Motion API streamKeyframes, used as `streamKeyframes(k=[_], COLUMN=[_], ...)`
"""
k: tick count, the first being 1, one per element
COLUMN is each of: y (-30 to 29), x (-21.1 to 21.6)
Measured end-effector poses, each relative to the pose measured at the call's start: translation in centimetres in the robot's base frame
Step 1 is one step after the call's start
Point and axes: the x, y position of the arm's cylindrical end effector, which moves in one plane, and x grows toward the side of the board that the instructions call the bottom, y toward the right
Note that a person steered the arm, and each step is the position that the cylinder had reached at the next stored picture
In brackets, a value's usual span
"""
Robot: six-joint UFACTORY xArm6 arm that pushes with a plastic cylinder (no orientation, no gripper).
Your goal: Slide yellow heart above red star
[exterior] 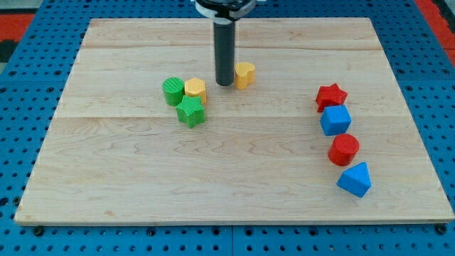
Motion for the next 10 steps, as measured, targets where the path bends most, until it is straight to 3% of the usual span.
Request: streamKeyframes(k=[2,3,5,7,8,10], y=[9.6,5.7,9.6,8.8,12.5,14.5], x=[-0.8,-0.9,-1.3,-3.7,-3.4,-2.1])
